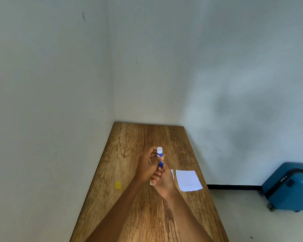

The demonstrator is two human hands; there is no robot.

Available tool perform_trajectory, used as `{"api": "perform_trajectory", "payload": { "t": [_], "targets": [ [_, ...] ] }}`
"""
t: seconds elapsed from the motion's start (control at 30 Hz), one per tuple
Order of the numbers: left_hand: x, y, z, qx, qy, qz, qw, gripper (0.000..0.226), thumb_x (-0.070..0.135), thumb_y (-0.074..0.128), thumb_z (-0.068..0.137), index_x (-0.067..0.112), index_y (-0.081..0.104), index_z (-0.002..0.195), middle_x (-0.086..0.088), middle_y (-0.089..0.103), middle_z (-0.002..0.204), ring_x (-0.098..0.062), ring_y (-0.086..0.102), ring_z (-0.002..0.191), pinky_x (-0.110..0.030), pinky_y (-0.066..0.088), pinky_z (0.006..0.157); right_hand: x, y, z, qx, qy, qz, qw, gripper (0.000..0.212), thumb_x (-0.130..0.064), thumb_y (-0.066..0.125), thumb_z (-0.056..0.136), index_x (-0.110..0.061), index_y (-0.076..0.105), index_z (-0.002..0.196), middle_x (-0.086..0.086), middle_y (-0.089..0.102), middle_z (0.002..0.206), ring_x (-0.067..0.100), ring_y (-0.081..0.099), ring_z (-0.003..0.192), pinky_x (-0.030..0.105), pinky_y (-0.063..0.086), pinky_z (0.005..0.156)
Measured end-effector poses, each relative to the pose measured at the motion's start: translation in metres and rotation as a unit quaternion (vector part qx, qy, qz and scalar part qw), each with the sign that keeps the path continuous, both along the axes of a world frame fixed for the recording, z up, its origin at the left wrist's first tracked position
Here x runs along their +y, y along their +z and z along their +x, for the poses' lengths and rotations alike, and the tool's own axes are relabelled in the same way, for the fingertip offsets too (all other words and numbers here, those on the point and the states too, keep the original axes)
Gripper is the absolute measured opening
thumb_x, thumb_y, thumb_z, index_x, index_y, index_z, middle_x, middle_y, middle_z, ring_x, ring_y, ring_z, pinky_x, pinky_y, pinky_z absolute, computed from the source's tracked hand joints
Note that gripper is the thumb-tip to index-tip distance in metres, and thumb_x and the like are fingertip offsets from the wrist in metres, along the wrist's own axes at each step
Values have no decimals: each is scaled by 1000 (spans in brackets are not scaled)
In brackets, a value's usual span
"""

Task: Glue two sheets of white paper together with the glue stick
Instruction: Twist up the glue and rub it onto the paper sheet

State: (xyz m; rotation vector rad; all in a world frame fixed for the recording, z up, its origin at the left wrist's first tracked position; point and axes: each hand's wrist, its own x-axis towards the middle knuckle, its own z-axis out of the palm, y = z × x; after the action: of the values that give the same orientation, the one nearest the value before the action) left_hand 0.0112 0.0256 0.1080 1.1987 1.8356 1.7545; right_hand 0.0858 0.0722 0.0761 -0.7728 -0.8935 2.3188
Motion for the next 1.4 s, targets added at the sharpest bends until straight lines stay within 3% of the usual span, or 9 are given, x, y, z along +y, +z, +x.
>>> {"api": "perform_trajectory", "payload": {
  "t": [0.2,0.33,0.5,0.67,0.93,1.1,1.2,1.33,1.4],
  "targets": [
    [-4,-6,8,-25,13,0,1000,18,7,59,87,22,59,97,-8,74,88,-19,69,68,-21,54,60,-2,-12,14,32,-5,13,999,41,-38,37,95,-11,61,114,5,71,95,12,66,86,23,55,72],
    [-4,-11,11,-45,10,13,999,17,7,58,88,20,59,99,-10,74,85,-32,67,63,-41,56,59,-5,-20,18,47,-19,22,998,36,-36,44,89,-10,62,107,4,66,85,11,62,78,26,52,72],
    [0,-14,18,-20,-28,28,999,24,5,58,87,24,60,102,4,73,90,-7,69,86,-25,58,73,12,-22,19,11,15,-19,1000,43,-41,40,93,-11,66,109,11,72,102,21,69,93,32,57,72],
    [6,-13,23,-45,-11,36,998,24,1,55,88,18,59,104,-4,72,94,-12,69,89,-31,57,79,14,-22,23,39,5,5,999,41,-43,36,94,-23,69,107,6,71,111,18,67,101,32,56,78],
    [19,-8,45,12,-23,19,999,25,1,57,86,11,59,108,-1,72,93,2,67,85,-10,50,73,32,-24,34,5,-2,-19,1000,40,-47,52,83,-11,65,93,4,74,79,14,71,76,26,57,60],
    [28,-11,48,6,15,8,1000,27,3,58,87,10,57,113,-7,71,97,-11,67,91,-24,54,79,44,-29,44,67,59,16,996,48,-45,37,93,-18,48,131,7,58,129,19,55,118,30,51,88],
    [30,-18,51,34,27,1,999,25,6,60,86,13,58,110,-4,72,91,-9,68,86,-21,54,75,52,-41,48,70,75,27,994,44,-44,40,92,-16,57,121,5,68,110,14,63,101,26,54,79],
    [32,-26,58,65,32,-15,997,20,9,58,87,21,57,103,0,70,78,-7,67,65,-17,52,59,52,-36,44,-16,67,35,997,43,-58,53,73,-17,67,69,-2,60,55,6,56,51,20,46,49],
    [34,-25,59,55,36,-18,998,23,8,58,87,18,57,107,2,70,82,0,66,68,-12,51,62,52,-36,41,0,71,17,997,45,-58,50,79,-17,68,79,-2,65,61,6,61,55,20,48,48]
  ]
}}
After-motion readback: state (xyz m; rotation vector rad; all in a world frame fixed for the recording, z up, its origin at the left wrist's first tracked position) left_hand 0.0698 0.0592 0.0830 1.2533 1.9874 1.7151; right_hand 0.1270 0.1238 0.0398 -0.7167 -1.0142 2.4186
